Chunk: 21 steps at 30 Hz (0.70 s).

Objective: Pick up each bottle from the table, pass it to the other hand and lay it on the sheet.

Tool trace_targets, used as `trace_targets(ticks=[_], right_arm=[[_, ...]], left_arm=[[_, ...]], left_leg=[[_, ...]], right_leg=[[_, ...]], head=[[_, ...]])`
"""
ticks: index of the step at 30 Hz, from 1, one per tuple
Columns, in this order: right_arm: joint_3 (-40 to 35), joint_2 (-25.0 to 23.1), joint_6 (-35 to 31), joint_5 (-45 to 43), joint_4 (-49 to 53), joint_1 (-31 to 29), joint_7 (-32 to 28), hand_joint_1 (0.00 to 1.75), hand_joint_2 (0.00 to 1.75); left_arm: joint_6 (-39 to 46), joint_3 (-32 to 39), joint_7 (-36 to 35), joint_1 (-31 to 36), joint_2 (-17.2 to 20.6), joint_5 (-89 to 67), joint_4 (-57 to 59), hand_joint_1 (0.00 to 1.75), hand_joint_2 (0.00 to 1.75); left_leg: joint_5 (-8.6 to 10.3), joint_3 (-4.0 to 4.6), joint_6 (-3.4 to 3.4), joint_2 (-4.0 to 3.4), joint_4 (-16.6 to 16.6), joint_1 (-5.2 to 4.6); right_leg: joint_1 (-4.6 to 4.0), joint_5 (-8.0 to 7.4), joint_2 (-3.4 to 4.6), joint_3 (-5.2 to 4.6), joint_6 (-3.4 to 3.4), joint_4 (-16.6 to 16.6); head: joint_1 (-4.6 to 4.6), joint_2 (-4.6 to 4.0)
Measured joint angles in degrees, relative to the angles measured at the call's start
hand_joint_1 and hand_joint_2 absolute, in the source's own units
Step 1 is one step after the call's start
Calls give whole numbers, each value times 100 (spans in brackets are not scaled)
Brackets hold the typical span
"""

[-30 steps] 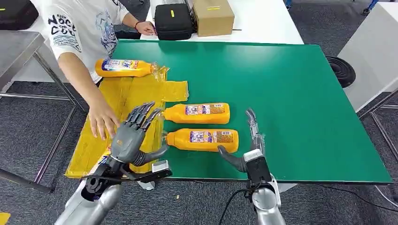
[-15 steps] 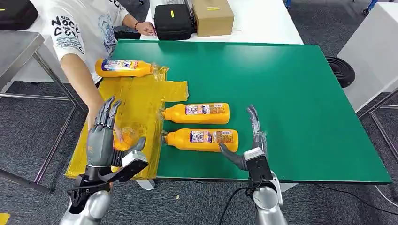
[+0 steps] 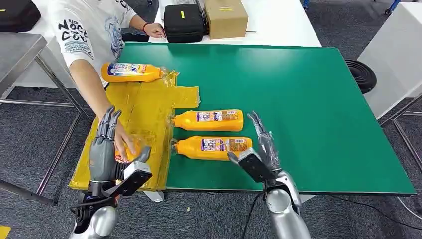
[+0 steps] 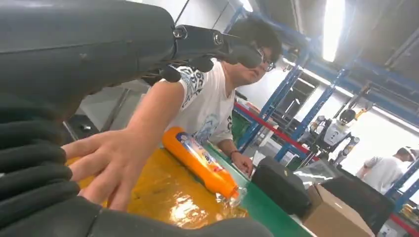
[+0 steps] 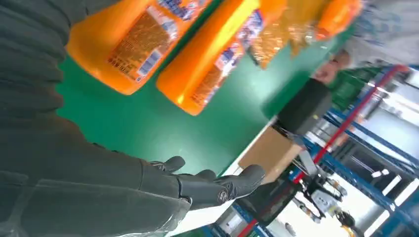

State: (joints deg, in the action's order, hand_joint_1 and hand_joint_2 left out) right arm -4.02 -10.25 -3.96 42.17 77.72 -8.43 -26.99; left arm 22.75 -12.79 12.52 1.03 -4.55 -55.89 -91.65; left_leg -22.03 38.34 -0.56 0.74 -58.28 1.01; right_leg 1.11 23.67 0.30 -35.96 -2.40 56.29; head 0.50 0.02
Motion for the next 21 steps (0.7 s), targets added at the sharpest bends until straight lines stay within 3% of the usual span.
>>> trace_targets(ticks=[10,15,21], right_arm=[[-424,354,297,769,-1282,-811,238,0,175],[-608,437,730,432,-2022,-1229,109,0,175],[-702,485,789,382,-2500,-1492,85,0,175]], left_arm=[[-30,142,85,-61,-100,15,0,0,175],[-46,157,81,-69,-127,26,2,0,175],[-46,190,76,-73,-159,26,4,0,175]], left_leg=[[1,-1,0,-1,0,0],[2,-1,-2,-1,0,0],[2,0,-2,1,0,0]], right_leg=[[-1,-1,0,0,-1,0],[0,-2,0,0,-1,0],[0,-2,-2,0,-1,0]], head=[[2,0],[0,0],[0,0]])
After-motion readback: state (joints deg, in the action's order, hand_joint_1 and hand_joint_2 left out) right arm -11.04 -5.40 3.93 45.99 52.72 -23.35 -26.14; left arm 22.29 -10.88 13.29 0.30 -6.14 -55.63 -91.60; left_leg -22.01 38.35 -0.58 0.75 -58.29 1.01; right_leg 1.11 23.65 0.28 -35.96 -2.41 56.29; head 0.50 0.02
